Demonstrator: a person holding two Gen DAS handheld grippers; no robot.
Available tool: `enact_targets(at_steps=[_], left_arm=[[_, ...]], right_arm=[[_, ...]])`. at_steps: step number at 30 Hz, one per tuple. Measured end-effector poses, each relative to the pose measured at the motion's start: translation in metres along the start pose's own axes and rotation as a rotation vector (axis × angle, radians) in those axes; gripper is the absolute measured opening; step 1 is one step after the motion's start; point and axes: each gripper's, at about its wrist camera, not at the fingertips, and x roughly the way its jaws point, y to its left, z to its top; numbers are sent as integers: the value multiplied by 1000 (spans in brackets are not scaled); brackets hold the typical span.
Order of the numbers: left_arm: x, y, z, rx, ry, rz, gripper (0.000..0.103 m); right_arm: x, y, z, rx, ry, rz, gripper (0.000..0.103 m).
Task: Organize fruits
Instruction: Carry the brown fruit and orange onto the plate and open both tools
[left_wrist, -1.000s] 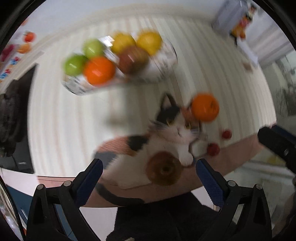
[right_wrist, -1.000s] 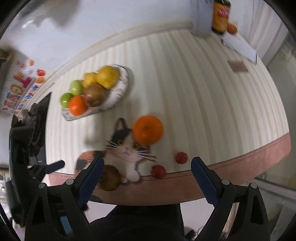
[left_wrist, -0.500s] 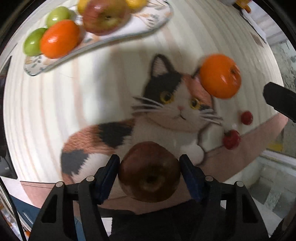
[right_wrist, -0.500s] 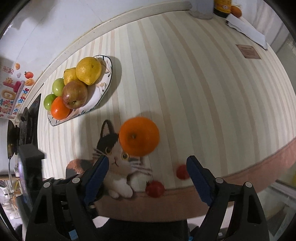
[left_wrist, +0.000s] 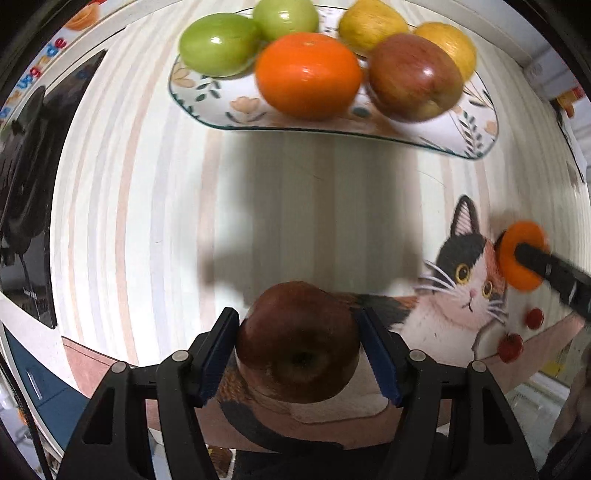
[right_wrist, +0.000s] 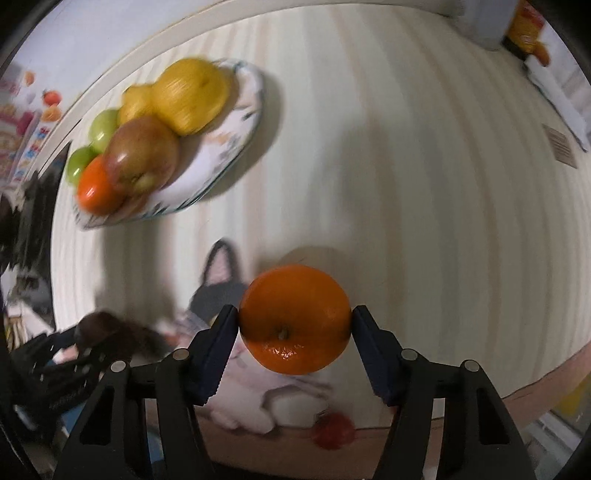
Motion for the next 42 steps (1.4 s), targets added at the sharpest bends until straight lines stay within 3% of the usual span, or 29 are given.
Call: enact_targets(at_steps=[3, 6, 15, 21, 27, 32, 37, 42], left_arm=[[-2, 8, 6, -22, 2, -12, 65], [1, 14, 15, -32, 3, -19, 65], [4, 22, 16, -42, -9, -18, 64], [-46, 33, 33, -65, -94, -66, 64], [-88, 55, 71, -115, -195, -68, 65], [-77, 77, 102, -168, -191, -56, 65], [-55, 81, 129, -195, -156, -62, 65], [-38, 81, 136, -201, -119, -70, 65]], right_arm=[[9, 17, -6, -38, 60, 72, 66], [10, 30, -8, -82, 39, 33, 67], [14, 27, -7, -65, 45, 66, 66], [-11, 25, 5, -52, -16, 114, 66], [-35, 28, 52, -33, -102, 120, 66], [-25, 32, 92, -43, -129, 68, 66], [-14, 40, 109, -63, -127, 36, 66], [-10, 42, 113, -70, -127, 31, 66]])
